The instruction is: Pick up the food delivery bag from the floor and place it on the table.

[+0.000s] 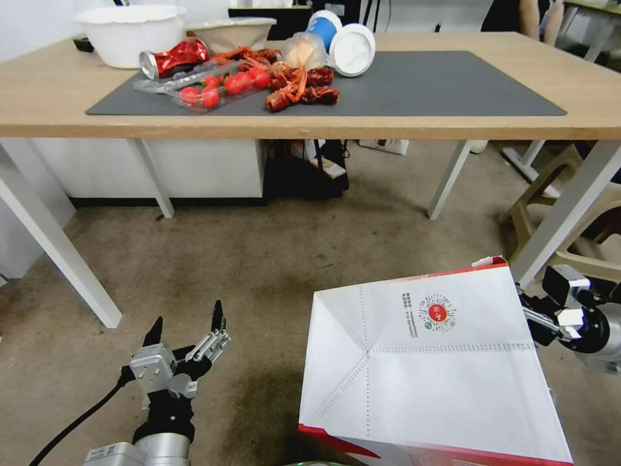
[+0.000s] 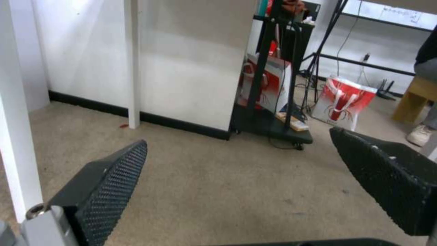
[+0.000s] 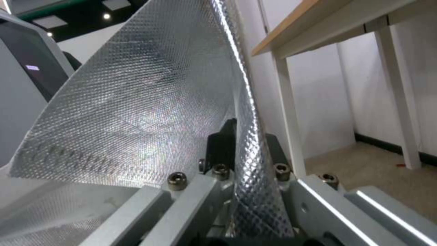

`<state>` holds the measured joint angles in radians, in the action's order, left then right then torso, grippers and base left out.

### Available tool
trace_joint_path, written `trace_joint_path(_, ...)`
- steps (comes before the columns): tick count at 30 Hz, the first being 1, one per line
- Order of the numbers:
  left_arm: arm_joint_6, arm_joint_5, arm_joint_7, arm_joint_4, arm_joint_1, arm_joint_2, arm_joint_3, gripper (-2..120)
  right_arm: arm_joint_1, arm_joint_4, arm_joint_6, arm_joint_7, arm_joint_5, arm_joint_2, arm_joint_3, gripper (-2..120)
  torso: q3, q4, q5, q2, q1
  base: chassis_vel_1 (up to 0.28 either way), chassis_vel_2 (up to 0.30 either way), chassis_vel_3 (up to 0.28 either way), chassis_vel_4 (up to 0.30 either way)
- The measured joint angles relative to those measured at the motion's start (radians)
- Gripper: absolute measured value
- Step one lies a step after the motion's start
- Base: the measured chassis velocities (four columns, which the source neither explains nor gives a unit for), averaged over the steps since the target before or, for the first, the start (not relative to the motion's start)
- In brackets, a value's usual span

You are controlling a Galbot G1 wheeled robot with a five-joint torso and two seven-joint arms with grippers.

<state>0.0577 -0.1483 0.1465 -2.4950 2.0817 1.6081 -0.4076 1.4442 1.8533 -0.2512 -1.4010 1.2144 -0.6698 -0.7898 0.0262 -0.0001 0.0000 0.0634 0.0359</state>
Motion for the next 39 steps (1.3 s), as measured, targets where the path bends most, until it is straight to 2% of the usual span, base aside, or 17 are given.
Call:
trace_joint_path(7,0.001,0.004,0.007,-0.001,0.001,0.000,-0.001,100,0.003,0.003,0.002,0.005,0.000,-0.002,-0.003,0,0.025,-0.0001,-0.0001,0.028,0.002,0.000,0.000,0.000,0.000)
trace_joint_path(16,0.001,0.006,0.009,-0.002,0.004,0.000,-0.001,100,0.006,0.005,0.004,0.007,0.000,-0.002,-0.005,0,0.041,0.0000,0.0000,0.043,0.002,0.000,0.000,0.000,0.000)
trace_joint_path(25,0.008,0.025,0.006,-0.003,0.008,0.000,0.002,100,0.010,0.006,0.010,0.008,0.002,0.000,-0.014,0,0.067,0.0000,-0.0001,0.073,0.006,0.000,0.000,0.000,0.000)
trace_joint_path(30,0.016,0.036,0.004,-0.003,0.019,0.000,0.012,100,0.019,0.010,0.016,0.007,0.005,0.004,-0.019,0,0.096,0.0000,0.0000,0.108,0.013,0.000,0.000,0.000,0.000)
trace_joint_path(39,0.021,0.038,0.004,-0.004,0.021,0.000,0.015,100,0.031,0.022,0.018,0.007,0.005,0.005,-0.028,0,0.123,0.0000,0.0000,0.142,0.020,0.000,0.000,0.000,0.000)
